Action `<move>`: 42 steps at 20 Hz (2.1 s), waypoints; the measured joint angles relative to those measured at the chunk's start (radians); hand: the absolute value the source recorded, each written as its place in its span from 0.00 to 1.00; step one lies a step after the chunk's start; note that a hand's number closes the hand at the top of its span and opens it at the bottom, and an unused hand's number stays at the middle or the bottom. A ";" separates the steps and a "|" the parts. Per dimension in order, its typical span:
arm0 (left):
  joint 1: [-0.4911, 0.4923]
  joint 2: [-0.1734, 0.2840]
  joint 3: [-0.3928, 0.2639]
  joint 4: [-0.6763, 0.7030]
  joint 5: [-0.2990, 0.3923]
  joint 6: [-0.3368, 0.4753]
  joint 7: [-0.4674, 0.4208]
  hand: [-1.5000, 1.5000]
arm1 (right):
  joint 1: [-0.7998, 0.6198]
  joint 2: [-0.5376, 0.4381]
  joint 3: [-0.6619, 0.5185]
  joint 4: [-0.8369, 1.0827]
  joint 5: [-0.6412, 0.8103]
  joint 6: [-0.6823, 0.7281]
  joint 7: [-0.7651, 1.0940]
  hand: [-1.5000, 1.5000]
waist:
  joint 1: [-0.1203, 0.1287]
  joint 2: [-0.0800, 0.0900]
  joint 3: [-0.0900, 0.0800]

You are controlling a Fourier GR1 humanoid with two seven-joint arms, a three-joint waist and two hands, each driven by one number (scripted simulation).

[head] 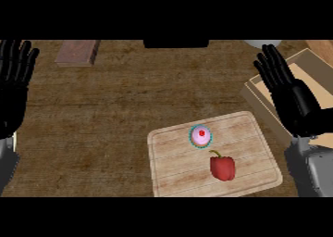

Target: Pick the bell pepper from the cutting board and place it in the cardboard box

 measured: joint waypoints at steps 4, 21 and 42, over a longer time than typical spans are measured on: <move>0.022 0.029 -0.032 0.030 -0.047 -0.040 0.003 0.50 | 0.027 -0.058 0.000 -0.174 0.072 -0.029 0.026 0.00 | -0.015 -0.004 -0.007; 0.078 0.021 -0.188 0.090 -0.186 -0.127 0.021 0.50 | 0.360 -0.456 0.089 -0.710 0.626 0.086 0.038 0.00 | -0.015 -0.002 -0.010; 0.031 -0.025 -0.207 0.117 -0.224 -0.154 0.038 0.50 | 0.057 -0.503 0.732 -0.676 0.772 0.513 0.813 0.00 | 0.024 -0.002 -0.015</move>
